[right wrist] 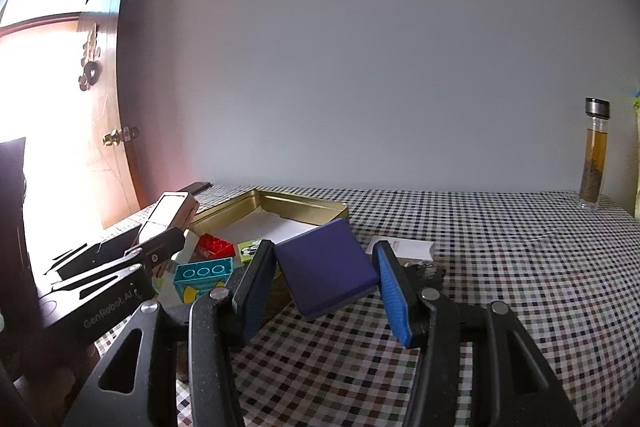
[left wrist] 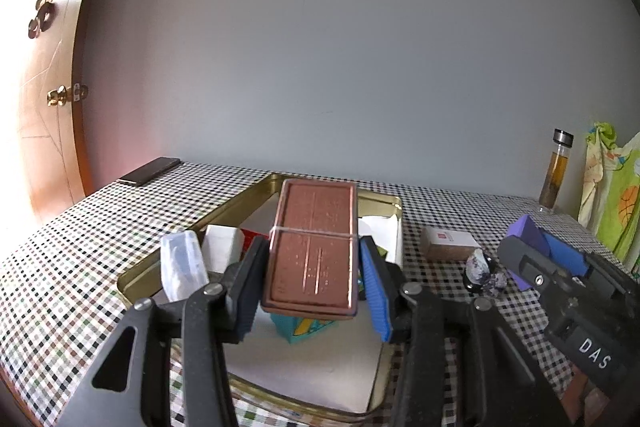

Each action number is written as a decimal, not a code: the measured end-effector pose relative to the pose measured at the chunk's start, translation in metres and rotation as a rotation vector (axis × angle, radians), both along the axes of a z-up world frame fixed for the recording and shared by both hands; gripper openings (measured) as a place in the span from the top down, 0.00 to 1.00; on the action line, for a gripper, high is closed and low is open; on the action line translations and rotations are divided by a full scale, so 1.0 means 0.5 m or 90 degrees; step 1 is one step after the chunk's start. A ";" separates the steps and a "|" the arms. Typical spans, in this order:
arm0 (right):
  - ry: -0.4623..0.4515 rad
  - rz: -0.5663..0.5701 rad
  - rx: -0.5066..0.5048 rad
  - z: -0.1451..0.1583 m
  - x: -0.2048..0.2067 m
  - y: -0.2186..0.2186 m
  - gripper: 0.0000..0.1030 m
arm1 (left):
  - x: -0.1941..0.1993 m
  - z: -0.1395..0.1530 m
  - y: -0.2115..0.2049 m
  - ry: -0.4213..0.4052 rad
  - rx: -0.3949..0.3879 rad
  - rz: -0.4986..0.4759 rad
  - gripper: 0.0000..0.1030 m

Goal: Organize rigid objects
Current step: 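Lift and carry the purple cube and brown box over the gold tray, then open the left tool releasing the brown box while the right tool releases the purple cube, then withdraw both tools from the tray toward the white box and black pouch, then grasp the white red-seal box with the left tool while the right tool grasps the black sequined pouch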

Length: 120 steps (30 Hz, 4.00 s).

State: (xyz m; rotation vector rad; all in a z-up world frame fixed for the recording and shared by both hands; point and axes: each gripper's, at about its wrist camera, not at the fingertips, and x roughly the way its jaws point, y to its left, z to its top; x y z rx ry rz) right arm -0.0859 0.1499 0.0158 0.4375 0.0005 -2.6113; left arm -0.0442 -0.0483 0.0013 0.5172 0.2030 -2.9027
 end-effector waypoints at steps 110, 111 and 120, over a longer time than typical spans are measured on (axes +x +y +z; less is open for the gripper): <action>-0.237 -0.234 0.044 -0.072 -0.310 0.251 0.55 | -0.423 -0.076 0.330 -0.313 -0.030 -0.163 0.01; -0.239 -0.235 0.045 -0.073 -0.311 0.250 0.55 | -0.424 -0.074 0.327 -0.312 -0.026 -0.164 0.01; -0.247 -0.244 0.025 -0.079 -0.313 0.262 0.55 | -0.413 -0.075 0.344 -0.315 -0.055 -0.171 0.01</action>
